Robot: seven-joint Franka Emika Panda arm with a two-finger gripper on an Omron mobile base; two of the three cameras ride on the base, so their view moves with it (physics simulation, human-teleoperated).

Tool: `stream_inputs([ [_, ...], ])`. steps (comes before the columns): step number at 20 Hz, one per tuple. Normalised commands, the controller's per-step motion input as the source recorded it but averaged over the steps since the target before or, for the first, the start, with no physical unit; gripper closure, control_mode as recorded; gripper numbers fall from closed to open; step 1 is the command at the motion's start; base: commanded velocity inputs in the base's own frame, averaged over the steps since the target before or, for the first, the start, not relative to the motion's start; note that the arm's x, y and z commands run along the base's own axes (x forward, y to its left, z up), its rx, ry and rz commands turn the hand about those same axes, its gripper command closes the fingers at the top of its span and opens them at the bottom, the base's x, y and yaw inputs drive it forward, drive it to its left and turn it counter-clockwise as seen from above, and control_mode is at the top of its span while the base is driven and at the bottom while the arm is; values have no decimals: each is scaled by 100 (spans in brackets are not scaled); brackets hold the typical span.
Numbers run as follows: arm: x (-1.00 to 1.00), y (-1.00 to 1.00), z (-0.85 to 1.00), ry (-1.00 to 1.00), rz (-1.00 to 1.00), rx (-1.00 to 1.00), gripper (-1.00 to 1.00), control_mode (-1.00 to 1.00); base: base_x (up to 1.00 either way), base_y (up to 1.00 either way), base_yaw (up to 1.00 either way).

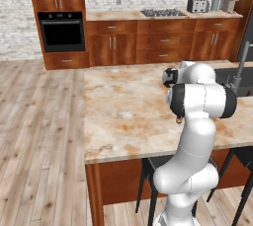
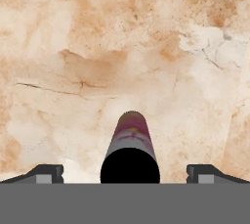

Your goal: Place the large bottle from the dining counter next to the other large bottle outside the sink, and place the small bottle from the dining counter next to the other small bottle inside the sink.

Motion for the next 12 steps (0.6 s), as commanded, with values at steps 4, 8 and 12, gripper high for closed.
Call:
stream_inputs([
  [4,0,0,0,0,0,0,-100,-100,0,0,0],
  [8,0,0,0,0,0,0,-100,-100,0,0,0],
  [12,0,0,0,0,0,0,-100,-100,0,0,0],
])
